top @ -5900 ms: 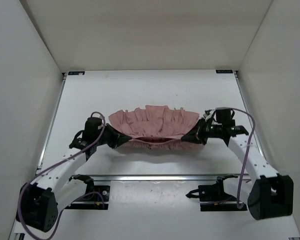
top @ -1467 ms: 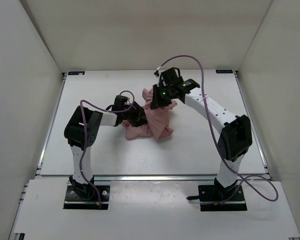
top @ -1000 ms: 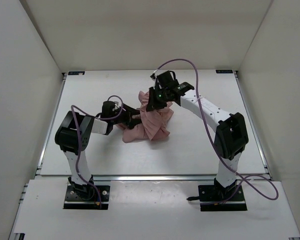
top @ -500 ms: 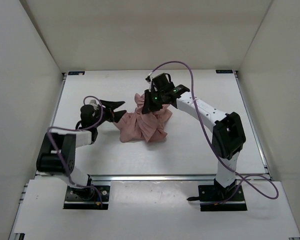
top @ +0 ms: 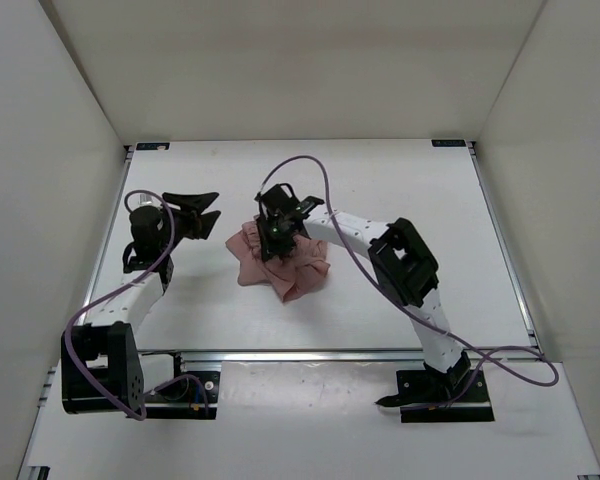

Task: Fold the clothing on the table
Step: Fold the skirt

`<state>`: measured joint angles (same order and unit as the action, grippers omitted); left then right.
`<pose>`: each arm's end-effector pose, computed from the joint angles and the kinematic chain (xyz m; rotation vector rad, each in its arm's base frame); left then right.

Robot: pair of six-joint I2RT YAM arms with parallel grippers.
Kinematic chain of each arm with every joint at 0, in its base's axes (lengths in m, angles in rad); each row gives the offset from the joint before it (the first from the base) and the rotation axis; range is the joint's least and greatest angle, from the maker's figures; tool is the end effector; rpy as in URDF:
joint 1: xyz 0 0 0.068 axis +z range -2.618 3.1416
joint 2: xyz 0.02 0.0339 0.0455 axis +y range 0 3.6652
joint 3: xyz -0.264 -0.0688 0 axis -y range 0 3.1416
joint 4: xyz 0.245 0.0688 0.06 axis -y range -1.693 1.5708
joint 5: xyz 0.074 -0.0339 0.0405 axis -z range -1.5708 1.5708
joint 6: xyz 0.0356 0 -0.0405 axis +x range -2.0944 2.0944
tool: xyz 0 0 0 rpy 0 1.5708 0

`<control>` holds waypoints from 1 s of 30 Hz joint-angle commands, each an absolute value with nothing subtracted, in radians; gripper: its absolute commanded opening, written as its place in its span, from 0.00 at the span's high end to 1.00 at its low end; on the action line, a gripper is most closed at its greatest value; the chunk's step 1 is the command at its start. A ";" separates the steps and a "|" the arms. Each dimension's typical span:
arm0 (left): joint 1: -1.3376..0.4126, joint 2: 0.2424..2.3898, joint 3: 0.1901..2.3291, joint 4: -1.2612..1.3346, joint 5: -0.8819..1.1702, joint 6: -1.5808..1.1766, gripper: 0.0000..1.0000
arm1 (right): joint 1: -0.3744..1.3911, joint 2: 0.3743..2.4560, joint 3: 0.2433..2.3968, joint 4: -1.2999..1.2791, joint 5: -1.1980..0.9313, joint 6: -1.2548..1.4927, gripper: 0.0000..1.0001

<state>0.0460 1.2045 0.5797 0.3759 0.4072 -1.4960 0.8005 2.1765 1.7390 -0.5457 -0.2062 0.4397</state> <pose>0.2630 -0.0020 0.2391 -1.1682 1.6650 -1.3459 0.3276 0.3481 0.1905 -0.5664 2.6356 0.7006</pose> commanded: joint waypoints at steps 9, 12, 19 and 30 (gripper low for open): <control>0.098 1.149 0.626 0.285 0.440 -1.477 0.34 | 0.848 2.100 1.853 -0.505 -0.198 0.357 0.35; 0.100 1.137 0.641 0.275 0.451 -1.474 0.34 | 0.847 1.998 1.780 -0.454 -0.216 0.348 0.32; 0.106 1.111 0.623 0.282 0.453 -1.497 0.34 | 0.781 1.757 1.465 -0.171 -0.313 0.422 0.97; 0.055 1.160 0.771 -0.036 0.530 -1.188 0.35 | 0.687 1.712 1.402 -0.277 -0.336 0.480 0.81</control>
<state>0.0685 1.1545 0.7044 0.1215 0.4732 -1.3502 0.7086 1.7687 1.4261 -0.2424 -0.3496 0.4595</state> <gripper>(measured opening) 0.656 0.163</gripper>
